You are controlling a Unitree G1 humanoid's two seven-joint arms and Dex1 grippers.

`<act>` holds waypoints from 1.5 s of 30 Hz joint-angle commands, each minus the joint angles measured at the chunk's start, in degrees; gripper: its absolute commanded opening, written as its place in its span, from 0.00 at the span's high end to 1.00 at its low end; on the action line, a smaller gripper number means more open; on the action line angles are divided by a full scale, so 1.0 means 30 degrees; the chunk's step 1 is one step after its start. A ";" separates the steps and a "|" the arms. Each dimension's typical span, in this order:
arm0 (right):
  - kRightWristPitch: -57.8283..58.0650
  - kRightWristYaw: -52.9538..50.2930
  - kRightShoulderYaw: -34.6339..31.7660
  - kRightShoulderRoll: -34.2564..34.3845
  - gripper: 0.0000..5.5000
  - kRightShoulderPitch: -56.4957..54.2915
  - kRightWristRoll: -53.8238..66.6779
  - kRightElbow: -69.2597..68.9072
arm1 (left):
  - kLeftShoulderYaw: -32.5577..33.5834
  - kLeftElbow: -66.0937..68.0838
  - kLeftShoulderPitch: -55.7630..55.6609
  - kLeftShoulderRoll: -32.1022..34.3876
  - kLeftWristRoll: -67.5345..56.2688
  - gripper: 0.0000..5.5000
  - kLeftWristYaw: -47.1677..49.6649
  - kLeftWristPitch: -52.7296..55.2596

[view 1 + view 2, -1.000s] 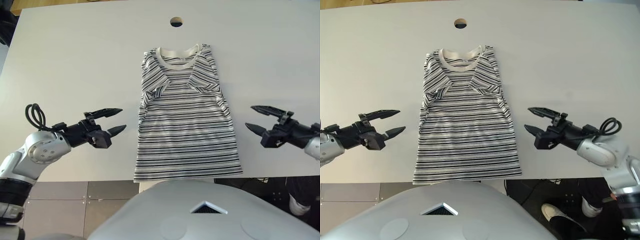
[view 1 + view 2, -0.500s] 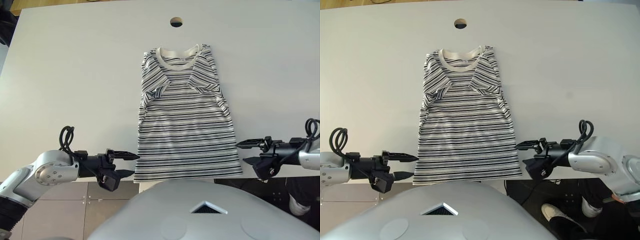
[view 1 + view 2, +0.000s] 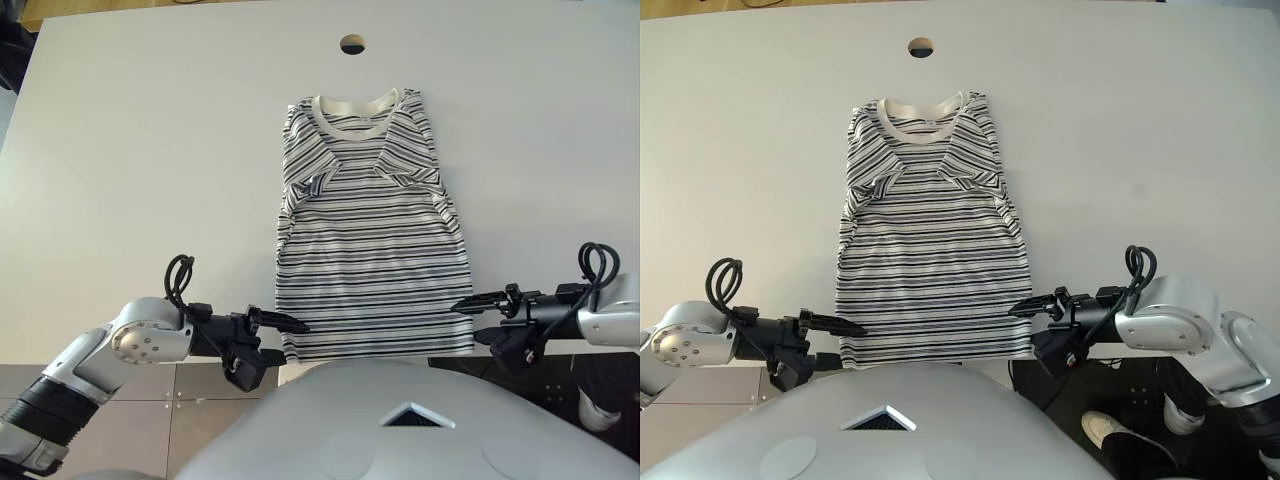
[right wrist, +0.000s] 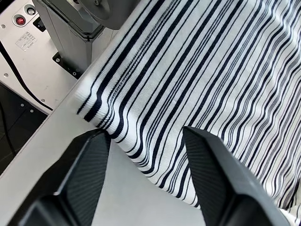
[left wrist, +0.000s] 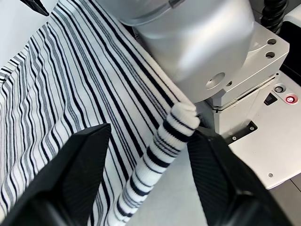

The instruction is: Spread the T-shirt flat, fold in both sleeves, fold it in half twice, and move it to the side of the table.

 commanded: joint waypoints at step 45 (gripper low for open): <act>-0.0177 -1.4565 -0.0421 1.3743 0.98 -1.4147 -0.1915 1.9000 | 0.3122 1.8935 -1.6268 -1.0874 0.5847 0.98 1.2857 0.0971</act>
